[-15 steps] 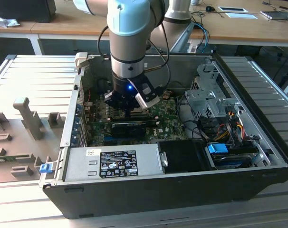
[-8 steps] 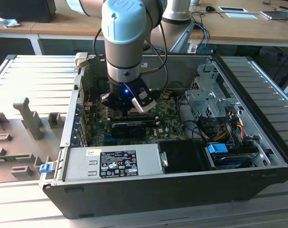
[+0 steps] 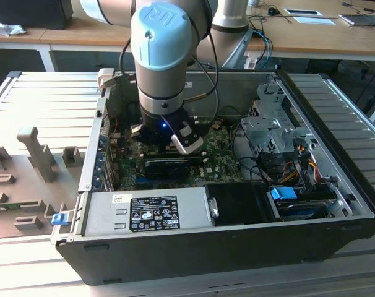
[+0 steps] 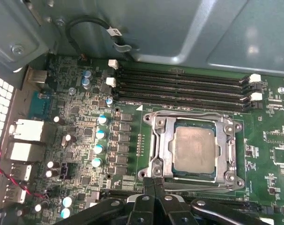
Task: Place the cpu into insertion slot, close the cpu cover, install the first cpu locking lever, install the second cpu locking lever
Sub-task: 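Install the second cpu locking lever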
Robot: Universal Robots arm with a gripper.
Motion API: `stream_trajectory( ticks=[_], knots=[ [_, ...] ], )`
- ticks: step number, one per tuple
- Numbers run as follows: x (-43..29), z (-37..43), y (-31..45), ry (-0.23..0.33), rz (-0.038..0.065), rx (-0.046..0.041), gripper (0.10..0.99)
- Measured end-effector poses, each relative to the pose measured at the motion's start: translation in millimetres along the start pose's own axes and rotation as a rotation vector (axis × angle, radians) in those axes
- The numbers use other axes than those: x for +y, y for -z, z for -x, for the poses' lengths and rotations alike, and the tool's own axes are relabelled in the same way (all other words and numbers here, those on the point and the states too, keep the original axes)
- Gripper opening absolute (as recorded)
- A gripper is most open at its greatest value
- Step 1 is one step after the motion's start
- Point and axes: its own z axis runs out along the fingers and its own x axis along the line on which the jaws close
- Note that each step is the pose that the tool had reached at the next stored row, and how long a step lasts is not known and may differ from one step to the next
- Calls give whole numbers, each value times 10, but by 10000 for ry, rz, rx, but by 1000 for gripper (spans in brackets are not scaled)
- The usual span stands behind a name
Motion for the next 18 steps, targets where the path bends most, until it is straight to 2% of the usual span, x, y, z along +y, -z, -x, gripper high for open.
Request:
stream_trajectory(
  ticks=[3, 5, 9, 11, 14, 16, 18],
  knots=[
    [-8, -11, -31, -2, 126, -12, 106],
    [-15, -30, -53, -6, 280, -26, 106],
    [-31, -48, -118, -9, 512, -48, 106],
    [-32, -58, -123, -11, 569, -54, 106],
    [-16, -60, -66, -9, 596, -57, 106],
    [13, -56, 42, -10, 595, -56, 106],
    [30, -53, 103, -10, 594, -55, 106]
  ],
)
